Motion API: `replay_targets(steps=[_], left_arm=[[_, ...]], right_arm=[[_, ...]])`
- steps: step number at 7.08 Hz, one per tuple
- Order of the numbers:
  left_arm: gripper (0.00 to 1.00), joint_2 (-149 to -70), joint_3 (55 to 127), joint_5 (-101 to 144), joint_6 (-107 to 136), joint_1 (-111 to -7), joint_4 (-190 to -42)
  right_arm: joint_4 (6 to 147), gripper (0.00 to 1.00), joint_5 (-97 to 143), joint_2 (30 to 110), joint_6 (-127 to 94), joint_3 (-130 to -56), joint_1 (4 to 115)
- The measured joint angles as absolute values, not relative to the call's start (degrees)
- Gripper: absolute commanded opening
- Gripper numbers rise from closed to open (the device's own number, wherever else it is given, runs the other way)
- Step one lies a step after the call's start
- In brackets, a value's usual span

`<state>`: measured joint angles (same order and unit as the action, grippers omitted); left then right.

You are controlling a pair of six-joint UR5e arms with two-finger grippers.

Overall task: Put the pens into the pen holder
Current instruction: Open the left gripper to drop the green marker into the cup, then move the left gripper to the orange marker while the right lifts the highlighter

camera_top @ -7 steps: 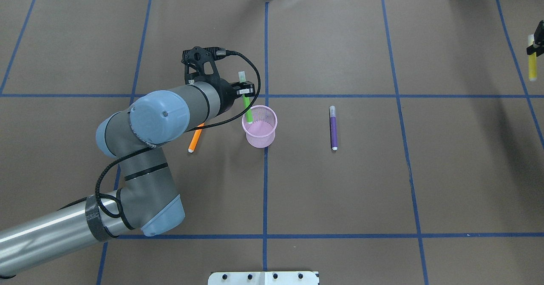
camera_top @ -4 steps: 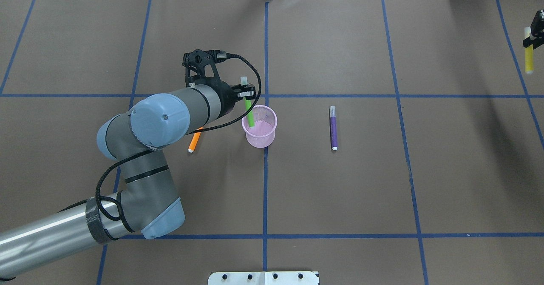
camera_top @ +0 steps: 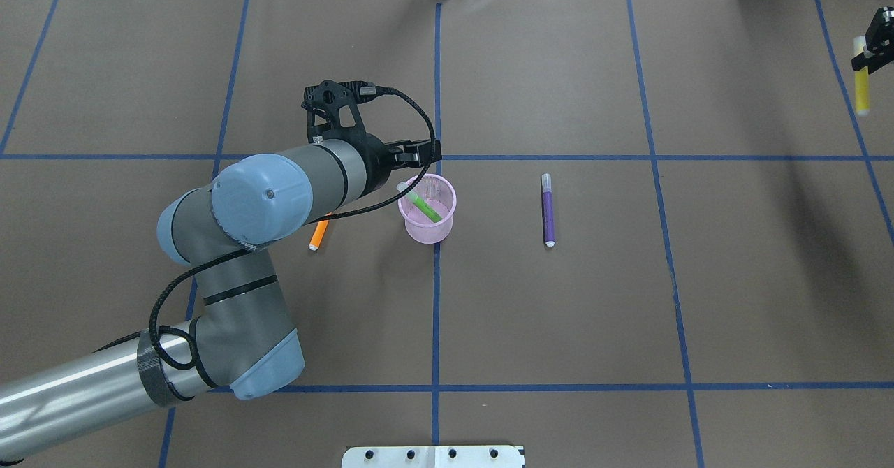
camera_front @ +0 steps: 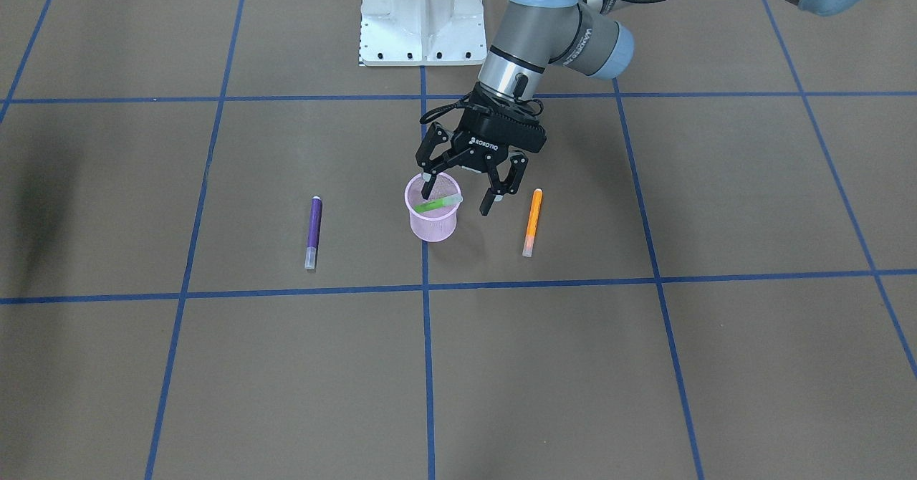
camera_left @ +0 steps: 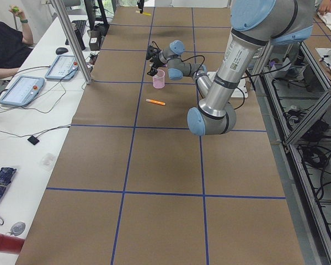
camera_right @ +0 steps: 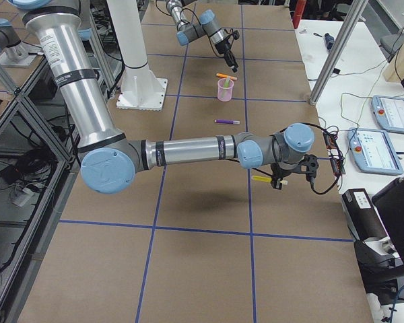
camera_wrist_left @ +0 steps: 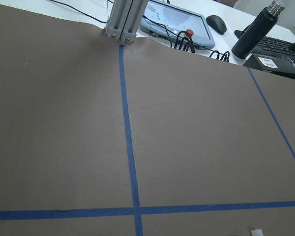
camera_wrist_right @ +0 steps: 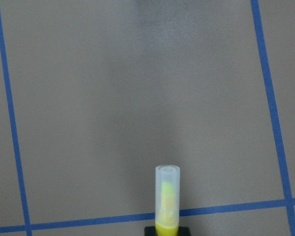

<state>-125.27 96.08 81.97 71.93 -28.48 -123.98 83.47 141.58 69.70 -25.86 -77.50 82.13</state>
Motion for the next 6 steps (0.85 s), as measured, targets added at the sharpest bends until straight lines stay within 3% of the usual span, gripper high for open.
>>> replay_targets(steps=[3, 6], left_arm=[[0.99, -125.7, 97.4, 99.0, 68.3, -35.7, -111.6], [0.94, -126.6, 93.5, 105.8, 62.9, -38.4, -106.2]], right_arm=[[91.1, 0.0, 141.7, 68.1, -26.0, -83.0, 81.1], [94.3, 0.0, 141.6, 67.9, -29.3, -88.3, 77.8]])
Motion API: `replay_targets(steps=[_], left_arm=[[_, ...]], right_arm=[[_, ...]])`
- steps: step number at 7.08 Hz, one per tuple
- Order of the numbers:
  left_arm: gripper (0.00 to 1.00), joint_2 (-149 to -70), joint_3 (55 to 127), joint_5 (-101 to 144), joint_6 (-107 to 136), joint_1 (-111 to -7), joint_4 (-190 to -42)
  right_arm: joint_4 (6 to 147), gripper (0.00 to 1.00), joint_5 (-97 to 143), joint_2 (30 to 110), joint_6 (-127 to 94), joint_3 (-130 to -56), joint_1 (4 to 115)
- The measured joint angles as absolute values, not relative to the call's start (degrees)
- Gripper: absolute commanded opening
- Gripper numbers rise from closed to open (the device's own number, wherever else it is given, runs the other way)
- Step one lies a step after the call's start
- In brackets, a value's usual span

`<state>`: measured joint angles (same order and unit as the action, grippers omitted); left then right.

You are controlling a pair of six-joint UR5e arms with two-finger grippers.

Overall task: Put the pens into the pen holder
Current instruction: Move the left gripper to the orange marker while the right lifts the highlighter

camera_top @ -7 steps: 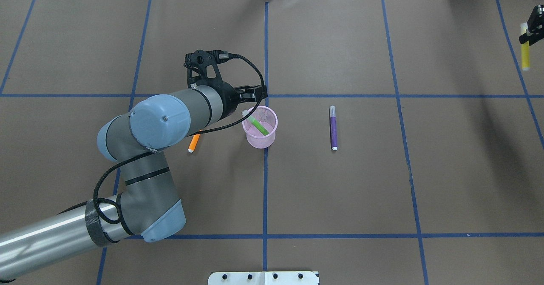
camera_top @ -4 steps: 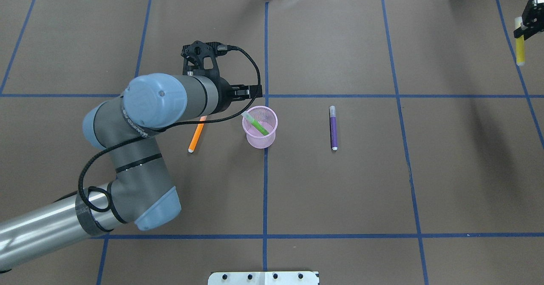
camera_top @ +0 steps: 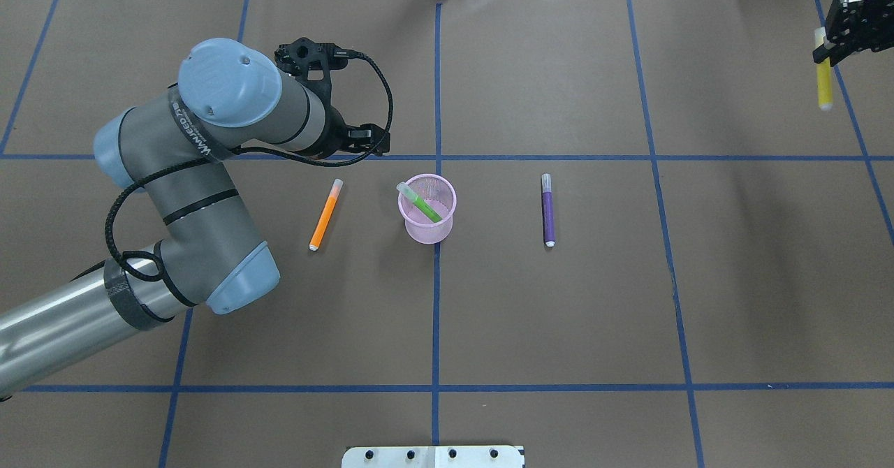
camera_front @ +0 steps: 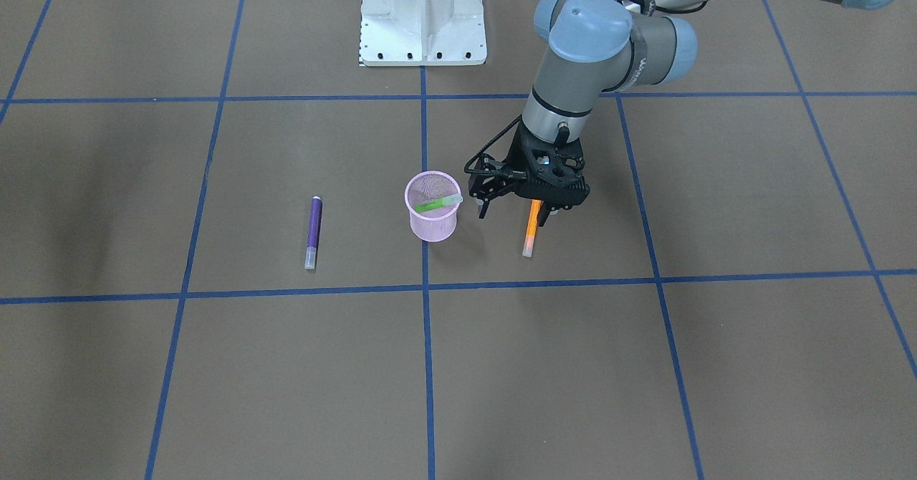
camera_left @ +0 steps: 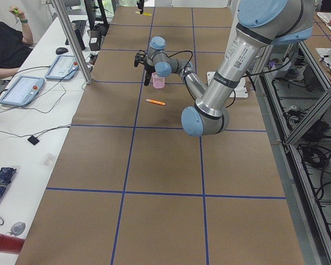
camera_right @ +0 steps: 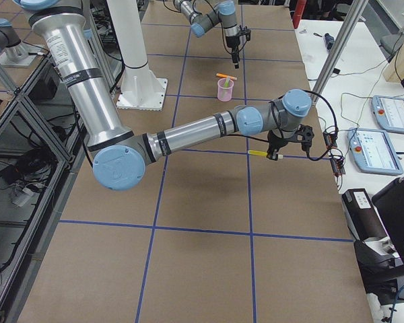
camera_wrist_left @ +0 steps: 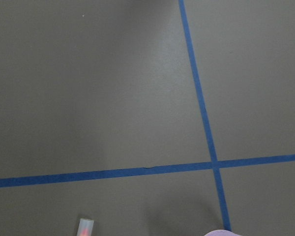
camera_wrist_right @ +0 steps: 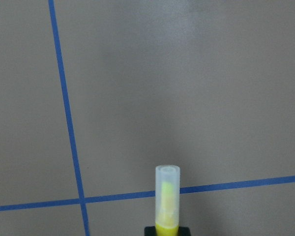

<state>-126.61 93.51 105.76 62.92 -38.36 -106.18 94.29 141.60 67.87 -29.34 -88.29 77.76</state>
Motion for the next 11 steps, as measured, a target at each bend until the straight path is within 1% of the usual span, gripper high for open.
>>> replay_targets(steps=[2, 5, 7, 11], left_arm=[[0.91, -127.9, 88.7, 107.9, 61.3, -38.5, -106.2], [0.9, -129.0, 83.2, 110.4, 59.3, -38.6, -106.4], [0.88, -129.0, 81.2, 111.3, 57.8, -38.7, -106.4], [0.8, -128.7, 79.7, 115.7, 54.7, -38.9, -106.3]], right_arm=[[94.4, 0.0, 141.5, 67.2, -32.8, -89.7, 75.2], [94.4, 0.0, 141.1, 64.9, -39.0, -91.2, 71.8], [94.4, 0.0, 141.0, 63.9, -41.5, -92.2, 70.3], [94.5, 0.0, 141.2, 63.3, -43.5, -94.2, 69.2]])
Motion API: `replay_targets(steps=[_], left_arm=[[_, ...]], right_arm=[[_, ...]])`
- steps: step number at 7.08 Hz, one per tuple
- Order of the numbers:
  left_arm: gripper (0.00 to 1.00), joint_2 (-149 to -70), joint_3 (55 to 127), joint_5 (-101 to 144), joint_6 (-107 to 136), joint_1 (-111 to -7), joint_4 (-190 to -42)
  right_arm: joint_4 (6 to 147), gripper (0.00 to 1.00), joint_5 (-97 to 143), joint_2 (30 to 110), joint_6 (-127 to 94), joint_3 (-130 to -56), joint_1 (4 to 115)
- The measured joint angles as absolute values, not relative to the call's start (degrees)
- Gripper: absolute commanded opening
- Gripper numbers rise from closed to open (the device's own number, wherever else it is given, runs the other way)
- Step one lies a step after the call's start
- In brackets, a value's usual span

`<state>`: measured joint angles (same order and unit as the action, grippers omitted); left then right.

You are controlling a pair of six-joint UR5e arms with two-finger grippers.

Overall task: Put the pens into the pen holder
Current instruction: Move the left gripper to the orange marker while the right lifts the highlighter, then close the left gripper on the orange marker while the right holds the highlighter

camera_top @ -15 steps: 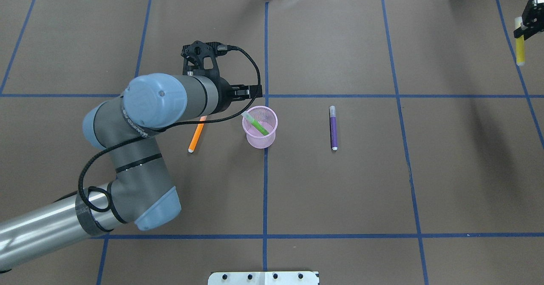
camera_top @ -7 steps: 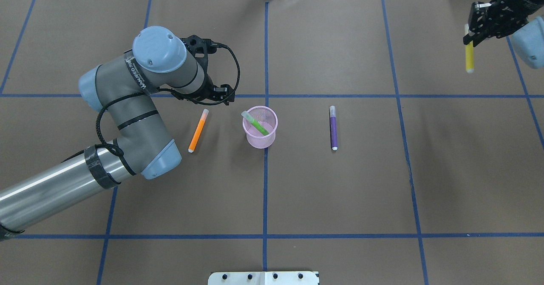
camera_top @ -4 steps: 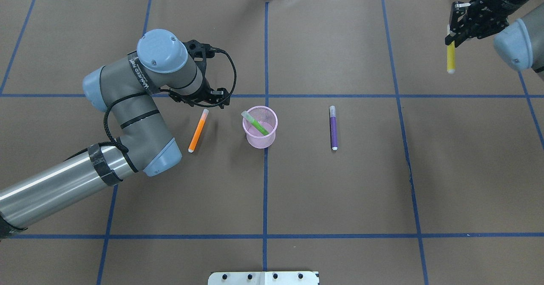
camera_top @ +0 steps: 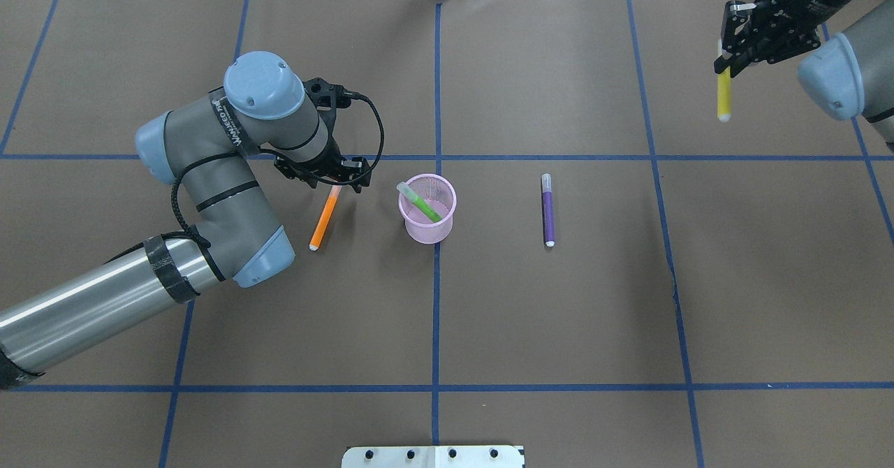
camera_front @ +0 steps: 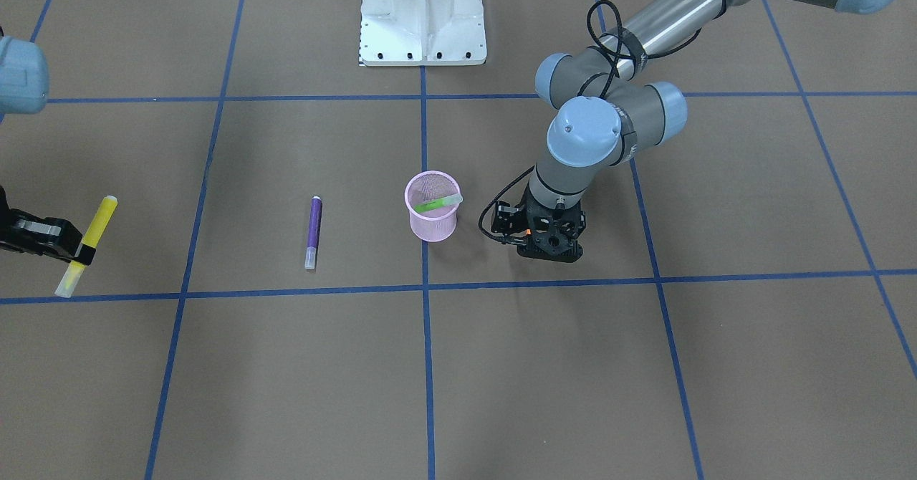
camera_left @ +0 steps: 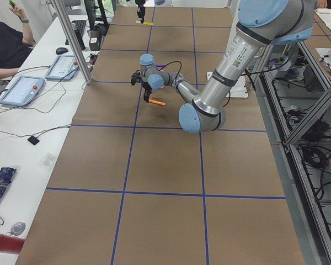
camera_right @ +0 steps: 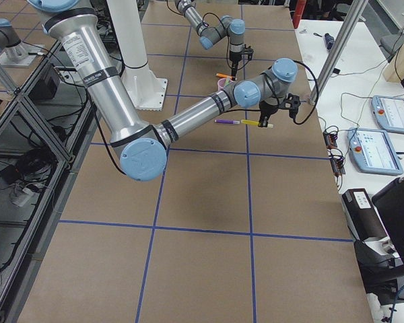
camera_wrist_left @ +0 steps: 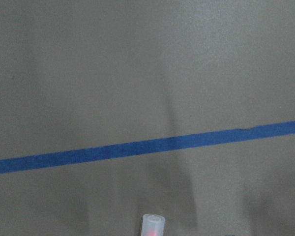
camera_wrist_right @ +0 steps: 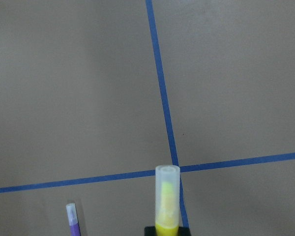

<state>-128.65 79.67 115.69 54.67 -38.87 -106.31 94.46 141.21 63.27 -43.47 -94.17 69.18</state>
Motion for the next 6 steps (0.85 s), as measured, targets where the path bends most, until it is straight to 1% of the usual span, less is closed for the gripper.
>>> replay_targets(steps=[2, 3, 6], left_arm=[[0.76, -128.5, 79.6, 116.9, 54.1, -38.9, -106.2], [0.72, -128.4, 79.6, 117.5, 53.7, -39.0, -106.2], [0.69, -128.2, 79.5, 117.9, 53.3, -39.0, -106.2]], right_arm=[[94.4, 0.0, 141.1, 62.4, -45.8, -95.0, 67.6], [94.4, 0.0, 141.0, 61.8, -47.6, -95.5, 66.6], [94.1, 0.0, 140.8, 60.1, -50.7, -96.0, 64.4]])
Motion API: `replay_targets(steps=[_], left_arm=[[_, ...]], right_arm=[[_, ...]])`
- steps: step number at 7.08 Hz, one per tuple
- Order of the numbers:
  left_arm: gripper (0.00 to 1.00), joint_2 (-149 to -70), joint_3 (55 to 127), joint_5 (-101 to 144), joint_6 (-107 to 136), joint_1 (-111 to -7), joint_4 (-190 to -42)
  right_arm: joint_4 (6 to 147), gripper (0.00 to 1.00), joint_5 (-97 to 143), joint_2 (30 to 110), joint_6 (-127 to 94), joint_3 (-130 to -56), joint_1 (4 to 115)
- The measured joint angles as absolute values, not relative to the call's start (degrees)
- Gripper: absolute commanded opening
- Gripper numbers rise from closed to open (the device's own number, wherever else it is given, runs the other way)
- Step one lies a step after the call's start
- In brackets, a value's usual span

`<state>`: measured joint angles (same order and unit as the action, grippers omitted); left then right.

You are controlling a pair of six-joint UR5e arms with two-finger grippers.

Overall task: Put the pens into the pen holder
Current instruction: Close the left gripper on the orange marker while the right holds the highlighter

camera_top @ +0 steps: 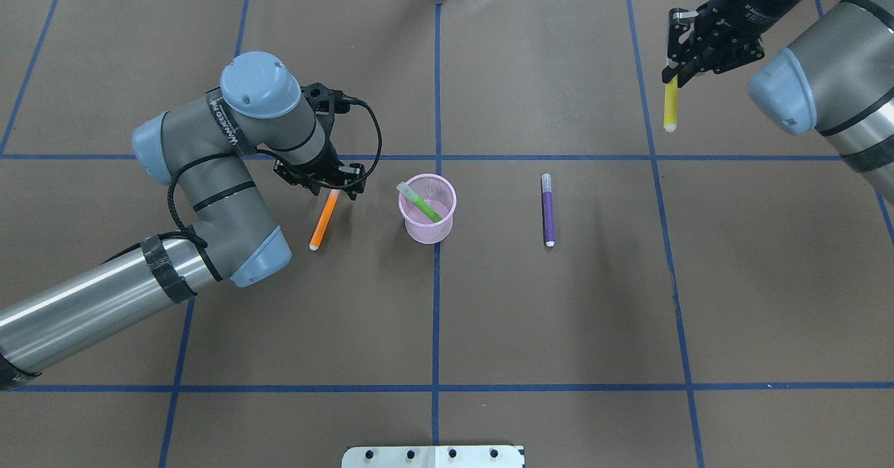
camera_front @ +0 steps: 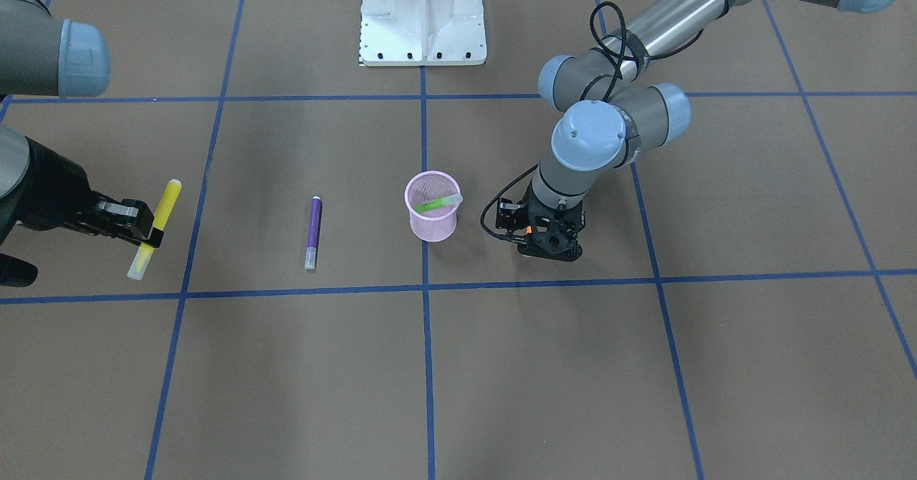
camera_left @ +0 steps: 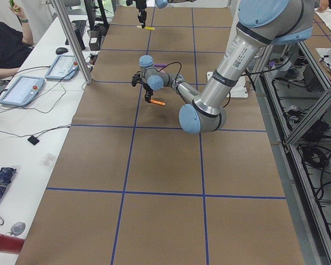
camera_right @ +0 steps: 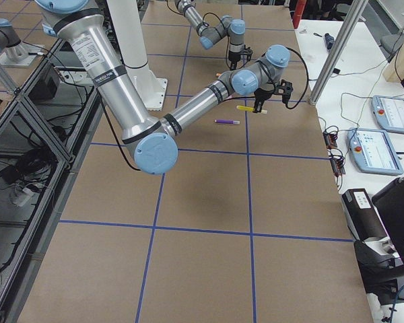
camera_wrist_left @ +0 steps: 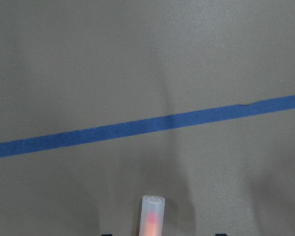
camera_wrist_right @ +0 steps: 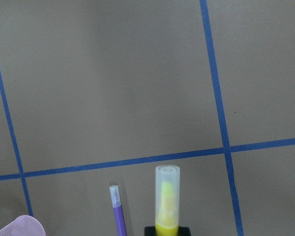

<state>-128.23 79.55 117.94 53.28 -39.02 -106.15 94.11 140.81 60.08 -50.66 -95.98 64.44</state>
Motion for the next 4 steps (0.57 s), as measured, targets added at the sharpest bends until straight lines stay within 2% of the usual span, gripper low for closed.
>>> replay_targets(steps=[4], left_arm=[[0.62, -127.4, 79.6, 118.8, 53.3, -39.0, -106.3]], right_arm=[[94.0, 0.0, 140.8, 59.9, -51.7, -96.3, 63.5]])
